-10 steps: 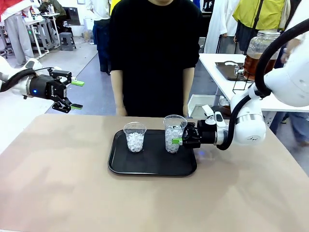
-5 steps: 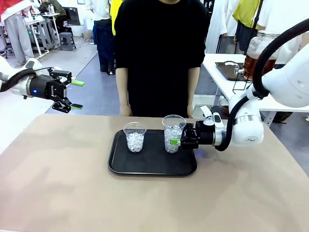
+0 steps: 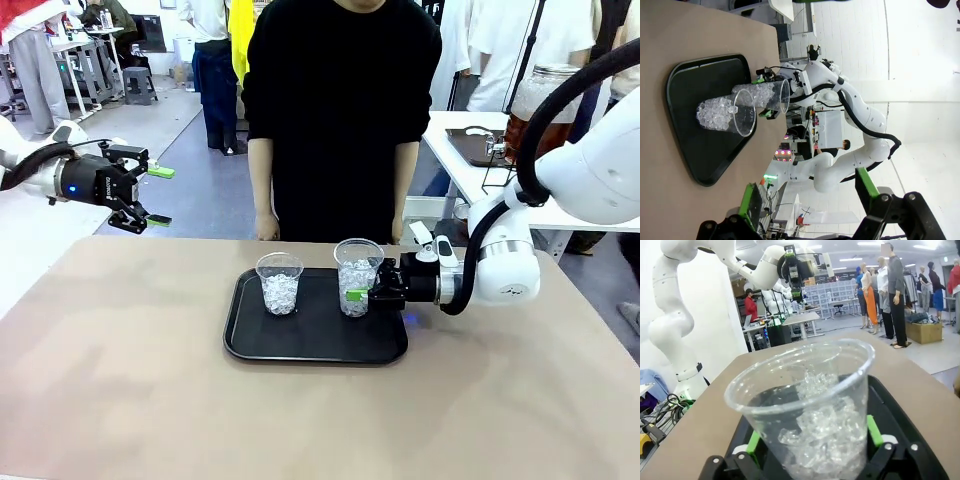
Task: Pour the drink into the iced cup.
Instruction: Pick up the iced cup indicated by the human and present it to them.
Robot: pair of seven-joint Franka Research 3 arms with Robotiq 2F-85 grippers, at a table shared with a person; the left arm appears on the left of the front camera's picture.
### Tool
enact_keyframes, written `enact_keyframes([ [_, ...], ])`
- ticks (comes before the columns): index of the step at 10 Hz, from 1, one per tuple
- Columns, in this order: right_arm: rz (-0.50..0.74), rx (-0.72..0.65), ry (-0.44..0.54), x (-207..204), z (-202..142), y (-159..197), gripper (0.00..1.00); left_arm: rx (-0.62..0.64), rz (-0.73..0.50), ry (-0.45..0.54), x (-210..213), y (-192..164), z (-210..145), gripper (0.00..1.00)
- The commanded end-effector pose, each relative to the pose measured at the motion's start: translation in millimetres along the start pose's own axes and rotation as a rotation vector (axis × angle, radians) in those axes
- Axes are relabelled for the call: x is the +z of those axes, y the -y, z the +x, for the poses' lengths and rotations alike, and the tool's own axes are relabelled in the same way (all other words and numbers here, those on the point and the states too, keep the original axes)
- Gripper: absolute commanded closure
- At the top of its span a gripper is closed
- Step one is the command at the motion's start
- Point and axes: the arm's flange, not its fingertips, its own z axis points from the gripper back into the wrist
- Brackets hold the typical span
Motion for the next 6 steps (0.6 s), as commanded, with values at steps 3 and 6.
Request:
enact_keyframes([
  [3, -0.032, -0.032, -0.002, -6.2, 3.1, 9.5, 0.28, -0.004, -0.005, 0.002, 0.6, 1.1, 0.1, 0.00],
  [6, -0.041, -0.032, 0.031, -4.5, 13.3, 12.2, 0.28, -0.004, -0.005, 0.002, 0.6, 1.1, 0.1, 0.00],
])
